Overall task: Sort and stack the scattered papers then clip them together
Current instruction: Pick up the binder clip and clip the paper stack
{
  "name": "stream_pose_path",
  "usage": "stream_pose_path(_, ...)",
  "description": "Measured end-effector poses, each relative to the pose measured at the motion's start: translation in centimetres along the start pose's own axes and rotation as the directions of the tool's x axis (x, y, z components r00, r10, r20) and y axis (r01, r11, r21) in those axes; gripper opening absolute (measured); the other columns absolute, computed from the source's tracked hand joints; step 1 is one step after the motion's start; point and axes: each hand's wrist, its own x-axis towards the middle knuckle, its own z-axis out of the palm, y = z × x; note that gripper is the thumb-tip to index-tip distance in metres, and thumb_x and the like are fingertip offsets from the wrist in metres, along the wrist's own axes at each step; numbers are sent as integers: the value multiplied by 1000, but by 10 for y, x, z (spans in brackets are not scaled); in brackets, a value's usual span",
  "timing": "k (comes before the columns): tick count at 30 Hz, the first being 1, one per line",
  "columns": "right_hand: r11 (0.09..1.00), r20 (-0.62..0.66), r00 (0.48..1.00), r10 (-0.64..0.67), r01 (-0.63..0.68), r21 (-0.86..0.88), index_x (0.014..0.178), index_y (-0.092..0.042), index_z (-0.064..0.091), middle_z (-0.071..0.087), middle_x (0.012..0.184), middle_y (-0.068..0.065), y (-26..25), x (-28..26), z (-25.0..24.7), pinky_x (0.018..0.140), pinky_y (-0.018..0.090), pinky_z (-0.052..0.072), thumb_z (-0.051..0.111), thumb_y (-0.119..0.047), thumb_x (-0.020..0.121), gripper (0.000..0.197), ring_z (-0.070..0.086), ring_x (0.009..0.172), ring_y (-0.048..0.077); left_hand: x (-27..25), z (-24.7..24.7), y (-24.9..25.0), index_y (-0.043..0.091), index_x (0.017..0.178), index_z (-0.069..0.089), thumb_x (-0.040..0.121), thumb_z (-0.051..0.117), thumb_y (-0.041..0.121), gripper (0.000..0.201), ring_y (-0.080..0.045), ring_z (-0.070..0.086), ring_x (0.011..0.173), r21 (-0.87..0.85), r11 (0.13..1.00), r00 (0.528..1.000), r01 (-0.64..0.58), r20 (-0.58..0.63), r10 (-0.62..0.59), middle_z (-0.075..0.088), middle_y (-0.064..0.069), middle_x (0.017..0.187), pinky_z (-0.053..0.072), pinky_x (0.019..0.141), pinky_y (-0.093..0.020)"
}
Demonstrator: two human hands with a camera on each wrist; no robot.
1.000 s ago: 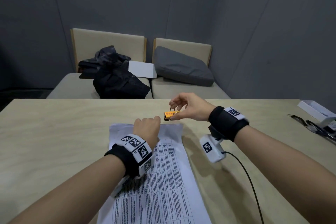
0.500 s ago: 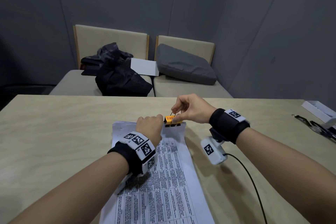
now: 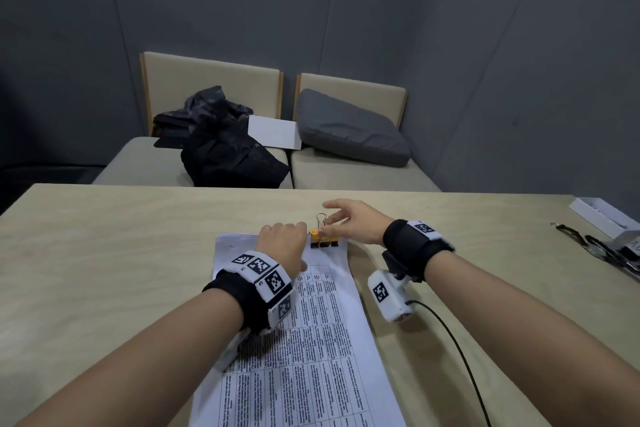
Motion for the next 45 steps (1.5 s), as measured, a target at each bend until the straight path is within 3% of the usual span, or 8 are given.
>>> stream_pose_path(5, 964, 26, 995, 94, -84, -254, 154, -19, 16, 35, 154, 10, 2, -35, 7, 108, 31, 34, 64, -43, 89, 85, 42, 137, 24, -16, 7, -18, 12, 137, 33, 81, 58, 56, 75, -30, 40, 127, 47, 996, 997, 70, -48, -68, 44, -11, 136, 32, 110, -42)
stream_pose_path(12, 914, 272, 885, 377, -309, -261, 95, 2, 66, 74, 86, 13, 11, -92, 12, 68, 28, 55, 57, -46, 91, 49, 70, 74, 25, -77, -17, -53, 3, 128, 42, 93, 49, 45, 55, -29, 53, 109, -49, 943, 943, 328, 72, -324, 49, -14, 121, 46, 89, -35)
stream_pose_path(15, 903, 298, 867, 400, -318, -289, 89, 1, 68, 72, 78, 12, 10, -117, 32, 60, 24, 55, 58, -43, 91, 46, 70, 59, 19, -105, -21, -61, 8, 78, 51, 93, 51, 42, 38, -16, 50, 62, -44, 949, 931, 312, 213, -296, 48, -1, 68, 40, 59, -26)
stream_pose_path(24, 891, -143, 959, 243, -279, -358, 57, -8, 58, 57, 33, -3, -2, -162, 77, 56, 25, 55, 71, -37, 85, 42, 58, 33, 13, -183, -15, -29, 9, 63, 37, 93, 51, 17, 34, -26, 49, 75, -140, 938, 948, 316, -2, -320, 46, -5, 70, 39, 66, -27)
stream_pose_path(30, 870, -200, 969, 148, -224, -440, 78, -5, 65, 74, 95, 15, -11, -179, 74, 80, 34, 56, 60, -40, 90, 37, 70, 88, 31, -199, -14, -23, 7, 81, 46, 93, 53, 30, 26, -23, 50, 77, -98, 964, 969, 246, 26, -245, 51, -4, 80, 39, 67, -28)
stream_pose_path(34, 850, -186, 977, 103, -184, -493, 103, -3, 70, 72, 100, 12, -20, -178, 59, 76, 31, 48, 58, -38, 90, 39, 66, 89, 29, -195, -22, -16, 11, 69, 42, 93, 50, 25, 29, -23, 53, 73, -84, 962, 966, 259, 5, -259, 48, -1, 70, 41, 64, -28)
stream_pose_path(40, 855, -128, 987, 92, -145, -499, 97, -4, 69, 72, 102, 14, -14, -138, 55, 71, 29, 47, 50, -21, 92, 26, 58, 79, 25, -170, -23, -3, 8, 89, 58, 92, 43, 17, 17, -24, 55, 71, 3, 970, 970, 243, -26, -243, 62, -12, 113, 46, 64, -29)
stream_pose_path(45, 814, -89, 994, 64, -103, -571, 88, -8, 61, 66, 86, 9, -6, -92, 51, 69, 32, 53, 57, -21, 86, 13, 63, 78, 27, -134, -24, 8, 6, 97, 61, 91, 43, 7, 19, -27, 63, 88, 214, 959, 974, 184, 88, -207, 58, -9, 89, 46, 69, -31)
